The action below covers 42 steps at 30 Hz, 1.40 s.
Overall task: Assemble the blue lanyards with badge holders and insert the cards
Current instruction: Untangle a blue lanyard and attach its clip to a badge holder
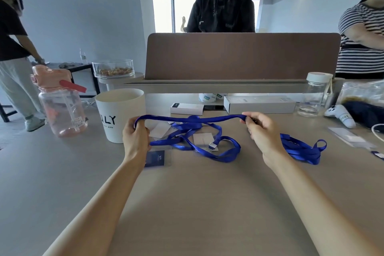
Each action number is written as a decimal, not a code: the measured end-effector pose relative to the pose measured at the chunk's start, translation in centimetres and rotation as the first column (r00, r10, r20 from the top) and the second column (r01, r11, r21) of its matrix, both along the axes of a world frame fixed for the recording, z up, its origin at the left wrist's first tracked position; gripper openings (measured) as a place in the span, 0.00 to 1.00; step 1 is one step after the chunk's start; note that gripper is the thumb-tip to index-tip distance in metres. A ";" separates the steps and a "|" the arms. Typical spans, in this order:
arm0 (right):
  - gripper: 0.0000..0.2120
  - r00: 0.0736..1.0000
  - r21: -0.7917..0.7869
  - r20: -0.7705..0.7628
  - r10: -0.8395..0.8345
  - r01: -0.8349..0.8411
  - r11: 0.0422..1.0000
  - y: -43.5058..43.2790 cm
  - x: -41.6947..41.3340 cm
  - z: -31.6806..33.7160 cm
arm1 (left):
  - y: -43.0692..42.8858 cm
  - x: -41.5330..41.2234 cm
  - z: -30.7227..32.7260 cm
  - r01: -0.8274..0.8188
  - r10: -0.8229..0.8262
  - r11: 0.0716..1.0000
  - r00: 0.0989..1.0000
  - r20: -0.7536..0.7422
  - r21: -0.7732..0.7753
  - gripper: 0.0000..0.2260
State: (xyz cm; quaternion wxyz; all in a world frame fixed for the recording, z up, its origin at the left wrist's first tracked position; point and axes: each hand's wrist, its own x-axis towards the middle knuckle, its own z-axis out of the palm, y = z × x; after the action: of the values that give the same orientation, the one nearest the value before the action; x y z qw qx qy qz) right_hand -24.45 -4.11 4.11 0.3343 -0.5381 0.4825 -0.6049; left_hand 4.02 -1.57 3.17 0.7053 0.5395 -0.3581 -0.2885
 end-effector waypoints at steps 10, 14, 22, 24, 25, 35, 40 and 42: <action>0.09 0.691 0.389 -0.519 0.503 -0.333 0.859 1.4 2.0 -0.6 | 1.0 0.5 -0.4 0.324 -0.670 0.733 0.499 0.550 0.599 0.13; 0.09 0.723 0.172 -0.614 0.317 -0.269 0.948 0.7 2.3 -2.4 | 0.3 0.5 -1.2 0.083 -0.429 0.889 0.493 0.757 0.450 0.08; 0.09 0.760 0.043 -0.622 0.190 -0.210 0.977 0.9 1.3 -3.7 | 1.4 1.2 -1.5 -0.111 -0.221 0.960 0.273 0.936 0.258 0.06; 0.09 0.780 0.042 -0.599 0.182 -0.197 0.980 1.5 0.8 -4.1 | 2.6 0.7 -1.4 -0.090 -0.190 0.975 0.147 0.971 0.204 0.08; 0.08 0.780 0.036 -0.603 0.167 -0.182 0.983 1.8 0.5 -4.2 | 3.2 0.2 -1.5 -0.091 -0.142 0.984 0.094 0.985 0.150 0.10; 0.06 0.681 -0.209 -0.698 -0.222 0.103 0.972 4.4 -5.2 -4.4 | 4.5 -6.6 -2.3 -0.021 0.084 0.996 -0.082 0.993 -0.086 0.20; 0.06 0.643 -0.198 -0.720 -0.264 0.174 0.965 4.8 -9.3 -4.6 | 3.6 -11.6 -2.9 0.138 0.031 0.990 -0.040 0.999 -0.025 0.17; 0.07 0.670 -0.172 -0.699 -0.252 0.184 0.968 5.0 -10.1 -4.7 | 3.3 -13.7 -3.5 0.202 -0.044 0.979 0.054 0.998 0.032 0.15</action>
State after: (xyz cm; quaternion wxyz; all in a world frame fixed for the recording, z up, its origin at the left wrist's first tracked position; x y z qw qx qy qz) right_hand -34.55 0.88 -0.59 0.0221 -0.6830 0.6083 -0.4039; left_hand -9.71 1.73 -0.29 0.2726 0.5161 -0.8030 0.1205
